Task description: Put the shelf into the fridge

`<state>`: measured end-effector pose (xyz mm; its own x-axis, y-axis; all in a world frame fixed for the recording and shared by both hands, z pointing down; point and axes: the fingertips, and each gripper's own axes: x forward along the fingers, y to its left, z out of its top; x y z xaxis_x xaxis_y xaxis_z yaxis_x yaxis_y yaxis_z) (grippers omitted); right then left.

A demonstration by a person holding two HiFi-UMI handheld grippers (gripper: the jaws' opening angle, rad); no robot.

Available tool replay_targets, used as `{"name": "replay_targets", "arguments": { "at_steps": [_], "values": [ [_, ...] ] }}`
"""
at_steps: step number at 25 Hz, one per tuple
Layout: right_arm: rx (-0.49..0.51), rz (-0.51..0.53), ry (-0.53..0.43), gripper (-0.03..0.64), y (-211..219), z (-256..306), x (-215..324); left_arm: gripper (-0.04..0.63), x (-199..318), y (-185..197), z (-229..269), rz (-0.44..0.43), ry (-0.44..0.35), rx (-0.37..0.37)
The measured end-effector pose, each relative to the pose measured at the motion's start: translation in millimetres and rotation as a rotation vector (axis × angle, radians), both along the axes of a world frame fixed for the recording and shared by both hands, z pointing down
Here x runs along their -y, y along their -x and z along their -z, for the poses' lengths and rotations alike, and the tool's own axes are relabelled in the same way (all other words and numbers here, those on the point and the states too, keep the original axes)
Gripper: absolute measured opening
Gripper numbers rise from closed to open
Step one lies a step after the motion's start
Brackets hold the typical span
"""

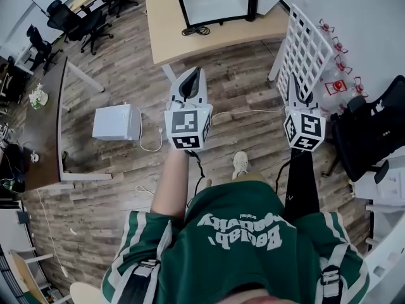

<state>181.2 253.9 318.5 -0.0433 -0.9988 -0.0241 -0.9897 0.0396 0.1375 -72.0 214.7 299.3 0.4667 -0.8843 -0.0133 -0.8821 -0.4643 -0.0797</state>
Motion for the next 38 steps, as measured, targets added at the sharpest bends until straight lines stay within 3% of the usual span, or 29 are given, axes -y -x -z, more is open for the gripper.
{"name": "replay_targets", "arguments": {
  "at_steps": [4,18,38],
  "values": [
    [-0.036,0.018,-0.003,0.032,-16.9,3.6,32.7,0.000,27.8,-24.0,3.0,0.007,-0.002,-0.004],
    [-0.014,0.080,-0.002,0.032,-47.7,-1.5,135.6,0.000,114.6,-58.4,3.0,0.055,0.009,0.010],
    [-0.070,0.137,0.014,0.032,-61.7,-13.6,240.0,0.000,203.0,-60.2,-4.4,0.145,0.005,0.039]
  ]
}}
